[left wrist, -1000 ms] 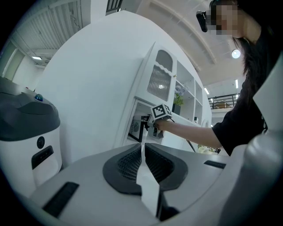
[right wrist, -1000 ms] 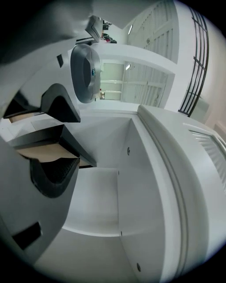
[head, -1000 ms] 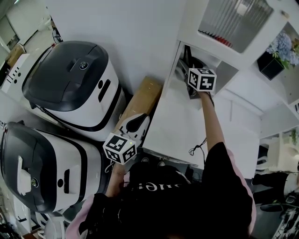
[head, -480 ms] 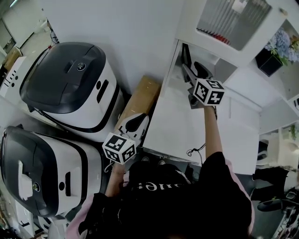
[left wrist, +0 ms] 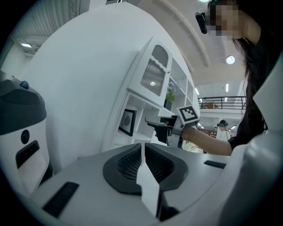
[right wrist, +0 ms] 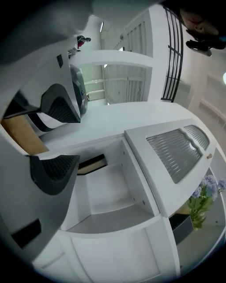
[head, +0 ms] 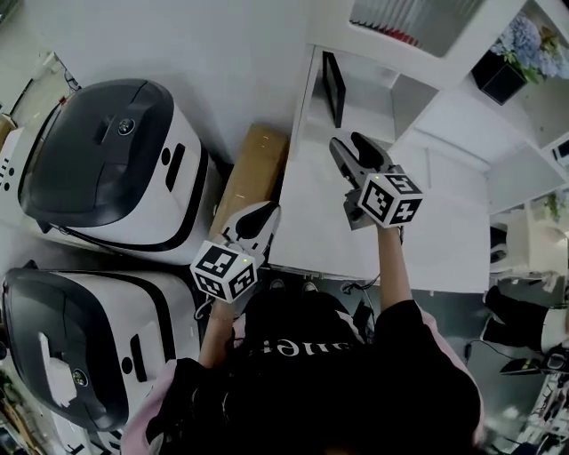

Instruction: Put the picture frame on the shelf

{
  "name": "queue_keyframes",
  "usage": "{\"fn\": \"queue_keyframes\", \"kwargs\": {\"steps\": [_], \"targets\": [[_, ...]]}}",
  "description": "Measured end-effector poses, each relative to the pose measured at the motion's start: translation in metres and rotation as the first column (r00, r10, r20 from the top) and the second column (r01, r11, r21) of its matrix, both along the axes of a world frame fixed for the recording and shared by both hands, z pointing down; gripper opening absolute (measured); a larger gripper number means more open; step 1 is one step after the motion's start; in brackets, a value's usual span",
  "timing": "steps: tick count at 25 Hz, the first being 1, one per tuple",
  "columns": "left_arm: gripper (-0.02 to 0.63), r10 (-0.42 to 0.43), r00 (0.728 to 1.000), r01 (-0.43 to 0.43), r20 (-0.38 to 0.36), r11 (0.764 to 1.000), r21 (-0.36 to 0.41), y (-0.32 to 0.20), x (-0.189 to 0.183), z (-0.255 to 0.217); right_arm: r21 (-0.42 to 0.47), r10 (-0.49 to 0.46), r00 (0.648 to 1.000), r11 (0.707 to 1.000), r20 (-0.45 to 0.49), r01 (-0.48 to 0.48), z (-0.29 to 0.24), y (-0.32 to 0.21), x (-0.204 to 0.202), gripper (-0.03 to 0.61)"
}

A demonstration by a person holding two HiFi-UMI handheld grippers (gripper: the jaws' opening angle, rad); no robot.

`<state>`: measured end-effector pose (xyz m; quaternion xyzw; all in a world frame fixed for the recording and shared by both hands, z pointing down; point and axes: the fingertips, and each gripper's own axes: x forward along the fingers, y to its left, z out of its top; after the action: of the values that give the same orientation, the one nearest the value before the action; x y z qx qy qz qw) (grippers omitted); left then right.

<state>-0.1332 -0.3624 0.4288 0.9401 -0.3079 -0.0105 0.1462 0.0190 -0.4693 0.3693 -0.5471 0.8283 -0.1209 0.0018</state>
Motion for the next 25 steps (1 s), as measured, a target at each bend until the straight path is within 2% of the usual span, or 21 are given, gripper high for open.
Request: {"fn": "queue_keyframes", "kwargs": {"steps": [9, 17, 25], "targets": [[0.020, 0.085, 0.996, -0.085, -0.004, 0.995, -0.047, 0.007, 0.020, 0.020, -0.115, 0.023, 0.995, 0.993, 0.094, -0.012, 0.054, 0.066, -0.010, 0.242], [0.020, 0.133, 0.991, -0.133, -0.014, 0.990, -0.045, 0.027, 0.047, 0.017, -0.170, 0.009, 0.993, 0.985, 0.116, 0.010, 0.076, 0.104, -0.010, 0.233], [0.020, 0.104, 0.994, -0.105, -0.017, 0.994, -0.035, 0.066, 0.080, 0.011, -0.180, -0.019, 0.993, 0.983, 0.115, 0.040, 0.083, 0.157, 0.009, 0.152]]}}
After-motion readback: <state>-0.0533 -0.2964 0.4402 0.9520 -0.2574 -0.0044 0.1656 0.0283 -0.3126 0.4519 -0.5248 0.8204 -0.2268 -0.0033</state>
